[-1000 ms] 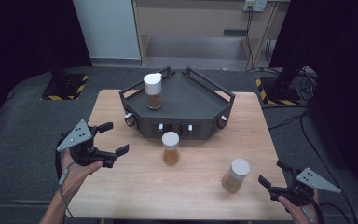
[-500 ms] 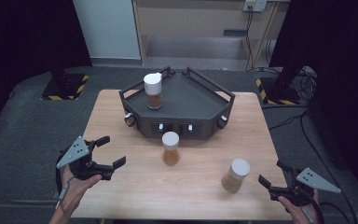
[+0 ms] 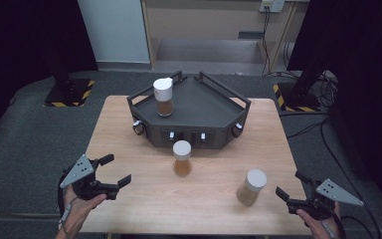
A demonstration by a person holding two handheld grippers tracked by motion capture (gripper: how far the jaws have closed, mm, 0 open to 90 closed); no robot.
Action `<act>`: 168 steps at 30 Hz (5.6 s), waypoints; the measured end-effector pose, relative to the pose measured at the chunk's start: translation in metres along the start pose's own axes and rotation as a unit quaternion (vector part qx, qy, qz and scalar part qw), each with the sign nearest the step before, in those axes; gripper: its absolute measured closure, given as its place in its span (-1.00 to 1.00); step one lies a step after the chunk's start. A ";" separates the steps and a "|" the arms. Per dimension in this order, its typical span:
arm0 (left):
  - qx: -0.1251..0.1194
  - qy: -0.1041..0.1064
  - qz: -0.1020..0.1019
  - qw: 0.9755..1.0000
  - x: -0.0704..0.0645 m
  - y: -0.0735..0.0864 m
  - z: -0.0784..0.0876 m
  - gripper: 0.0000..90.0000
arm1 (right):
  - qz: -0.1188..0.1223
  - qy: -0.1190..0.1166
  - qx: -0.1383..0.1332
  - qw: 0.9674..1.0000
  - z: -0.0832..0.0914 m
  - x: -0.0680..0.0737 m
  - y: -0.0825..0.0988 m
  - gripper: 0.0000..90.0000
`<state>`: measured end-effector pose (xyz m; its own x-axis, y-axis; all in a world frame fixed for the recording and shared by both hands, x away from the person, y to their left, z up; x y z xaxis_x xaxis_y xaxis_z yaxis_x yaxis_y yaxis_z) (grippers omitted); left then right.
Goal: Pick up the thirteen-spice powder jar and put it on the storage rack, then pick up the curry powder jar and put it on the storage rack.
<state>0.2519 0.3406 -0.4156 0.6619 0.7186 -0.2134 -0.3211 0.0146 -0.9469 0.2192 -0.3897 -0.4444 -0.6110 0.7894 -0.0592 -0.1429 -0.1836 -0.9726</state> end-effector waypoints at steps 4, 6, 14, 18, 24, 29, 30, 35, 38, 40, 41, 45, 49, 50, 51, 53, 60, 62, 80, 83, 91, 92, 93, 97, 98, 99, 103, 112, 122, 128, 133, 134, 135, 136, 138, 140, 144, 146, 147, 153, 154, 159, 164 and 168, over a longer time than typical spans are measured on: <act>0.011 -0.012 0.005 1.000 0.004 0.006 -0.002 -0.96 | 0.001 0.000 0.000 1.000 0.000 0.000 0.000 -0.92; 0.013 -0.013 0.009 1.000 0.006 0.009 -0.003 -0.96 | 0.001 0.000 0.000 1.000 0.000 0.000 0.000 -0.92; 0.017 -0.019 0.023 0.999 0.012 0.019 -0.004 -0.95 | 0.000 0.000 -0.001 1.000 0.000 0.000 0.000 -0.92; 0.020 -0.026 0.027 0.999 0.015 0.023 -0.005 -0.95 | 0.000 -0.001 -0.001 1.000 0.000 0.000 0.000 -0.92; 0.027 -0.034 0.018 0.999 0.013 0.026 -0.005 -0.95 | -0.002 0.001 -0.003 1.000 0.000 0.000 0.000 -0.92; 0.037 -0.040 0.005 0.999 0.012 0.027 -0.007 -0.95 | -0.003 0.000 -0.002 1.000 -0.001 -0.001 0.001 -0.92; 0.039 -0.040 0.003 0.998 0.011 0.028 -0.007 -0.95 | -0.003 0.000 -0.002 1.000 0.000 -0.001 0.001 -0.92; 0.037 -0.040 0.004 0.998 0.012 0.030 -0.006 -0.95 | -0.003 0.000 -0.002 1.000 -0.001 -0.001 0.001 -0.92; 0.028 -0.034 0.015 0.999 0.015 0.031 -0.004 -0.95 | -0.003 -0.001 -0.002 1.000 -0.001 0.000 0.000 -0.92; 0.027 -0.034 0.018 0.999 0.016 0.031 -0.005 -0.95 | -0.004 -0.001 -0.002 1.000 -0.001 0.000 0.001 -0.92; 0.028 -0.033 0.019 0.999 0.016 0.032 -0.005 -0.95 | -0.004 -0.001 -0.001 1.000 -0.001 -0.001 0.001 -0.92; 0.027 -0.031 0.017 0.999 0.015 0.031 -0.005 -0.95 | -0.003 0.001 0.000 1.000 -0.002 -0.001 0.000 -0.92; 0.026 -0.029 0.020 0.999 0.016 0.031 -0.005 -0.95 | -0.001 0.003 0.000 1.000 -0.001 0.000 0.001 -0.92; 0.025 -0.027 0.020 0.999 0.016 0.031 -0.005 -0.95 | -0.001 0.003 0.000 1.000 0.000 0.000 0.001 -0.92; 0.026 -0.026 0.020 0.999 0.016 0.031 -0.005 -0.95 | -0.001 0.002 0.000 1.000 0.000 0.000 0.001 -0.92; 0.027 -0.027 0.017 0.999 0.016 0.031 -0.006 -0.95 | -0.002 0.002 0.001 1.000 0.000 0.000 0.001 -0.92; 0.024 -0.029 0.021 0.999 0.016 0.031 -0.005 -0.95 | -0.010 -0.002 -0.016 1.000 0.000 -0.002 0.000 -0.92; 0.023 -0.029 0.022 0.999 0.016 0.031 -0.005 -0.95 | -0.007 -0.003 -0.018 1.000 -0.001 -0.002 -0.002 -0.92; 0.017 -0.025 0.028 0.999 0.018 0.033 -0.003 -0.95 | -0.002 -0.060 -0.040 0.997 -0.021 -0.014 -0.069 -0.98; 0.018 -0.025 0.027 0.999 0.017 0.032 -0.004 -0.95 | 0.011 -0.074 -0.031 0.997 -0.031 -0.015 -0.085 -0.98; 0.020 -0.024 0.026 0.999 0.018 0.032 -0.003 -0.95 | 0.038 -0.117 0.002 0.992 -0.067 -0.015 -0.127 -0.98; 0.019 -0.024 0.026 0.999 0.018 0.033 -0.003 -0.95 | 0.043 -0.122 0.009 0.992 -0.072 -0.015 -0.132 -0.98; 0.020 -0.024 0.026 0.999 0.018 0.032 -0.003 -0.94 | 0.046 -0.128 0.015 0.991 -0.077 -0.014 -0.138 -0.98; 0.021 -0.027 0.030 0.999 0.019 0.033 -0.003 -0.95 | 0.065 -0.139 0.035 0.988 -0.095 -0.010 -0.151 -0.98; 0.021 -0.027 0.030 0.999 0.019 0.033 -0.002 -0.94 | 0.068 -0.142 0.038 0.987 -0.099 -0.010 -0.153 -0.97; 0.021 -0.027 0.029 0.999 0.019 0.033 -0.002 -0.94 | 0.073 -0.146 0.043 0.986 -0.104 -0.008 -0.156 -0.97; 0.022 -0.025 0.029 0.999 0.019 0.033 -0.003 -0.94 | 0.090 -0.159 0.059 0.981 -0.118 -0.003 -0.165 -0.97; 0.020 -0.027 0.032 0.999 0.020 0.034 -0.001 -0.94 | 0.133 -0.183 0.098 0.969 -0.151 0.009 -0.181 -0.96; 0.019 -0.028 0.034 0.999 0.021 0.034 0.000 -0.94 | 0.147 -0.209 0.112 0.960 -0.185 0.019 -0.193 -0.94; 0.019 -0.027 0.035 0.999 0.021 0.034 0.000 -0.94 | 0.149 -0.224 0.117 0.956 -0.205 0.025 -0.195 -0.94; 0.019 -0.027 0.036 0.999 0.021 0.034 0.001 -0.94 | 0.150 -0.240 0.125 0.951 -0.223 0.032 -0.195 -0.93; 0.019 -0.028 0.035 0.999 0.021 0.034 0.001 -0.94 | 0.149 -0.242 0.126 0.950 -0.226 0.034 -0.195 -0.93; 0.020 -0.028 0.036 0.999 0.021 0.034 0.001 -0.94 | 0.150 -0.245 0.127 0.950 -0.229 0.035 -0.195 -0.93; 0.020 -0.028 0.036 0.999 0.021 0.034 0.001 -0.94 | 0.151 -0.247 0.129 0.949 -0.232 0.036 -0.195 -0.93; 0.020 -0.028 0.036 0.999 0.021 0.034 0.001 -0.94 | 0.148 -0.253 0.130 0.947 -0.237 0.037 -0.195 -0.93; 0.020 -0.028 0.036 0.999 0.021 0.035 0.001 -0.94 | 0.152 -0.256 0.132 0.945 -0.242 0.039 -0.195 -0.93; 0.020 -0.029 0.036 0.999 0.021 0.035 0.001 -0.94 | 0.145 -0.266 0.136 0.943 -0.252 0.041 -0.194 -0.93; 0.020 -0.029 0.036 0.999 0.021 0.035 0.001 -0.94 | 0.149 -0.270 0.140 0.941 -0.257 0.044 -0.194 -0.93; 0.020 -0.029 0.037 0.999 0.021 0.035 0.001 -0.94 | 0.148 -0.273 0.142 0.940 -0.260 0.045 -0.193 -0.93; 0.021 -0.029 0.037 0.999 0.021 0.035 0.001 -0.94 | 0.151 -0.286 0.152 0.934 -0.273 0.052 -0.190 -0.93; 0.021 -0.029 0.037 0.999 0.021 0.035 0.001 -0.94 | 0.150 -0.286 0.154 0.934 -0.275 0.053 -0.189 -0.93; 0.022 -0.029 0.037 0.999 0.021 0.035 0.001 -0.94 | 0.149 -0.296 0.159 0.930 -0.284 0.057 -0.186 -0.93; 0.022 -0.029 0.034 0.999 0.020 0.035 0.001 -0.94 | 0.151 -0.305 0.167 0.926 -0.294 0.062 -0.183 -0.93; 0.021 -0.030 0.035 0.999 0.020 0.035 0.002 -0.94 | 0.153 -0.311 0.174 0.922 -0.302 0.066 -0.181 -0.92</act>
<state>0.2532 0.3569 -0.4524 0.5955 0.7593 -0.2623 -0.3941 -0.0084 -0.9190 0.4401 -0.1272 -0.3405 -0.9769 0.2008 -0.0733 -0.0645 -0.6038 -0.7945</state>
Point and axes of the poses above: each handheld gripper's, and its own axes: z roughly backward along the jaws, y roughly out of its underside, x roughly to its left, the point moved 6 cm from there along -z, roughly forward along the jaws, and after that the axes turned 8 degrees about z, right-handed, at the moved point
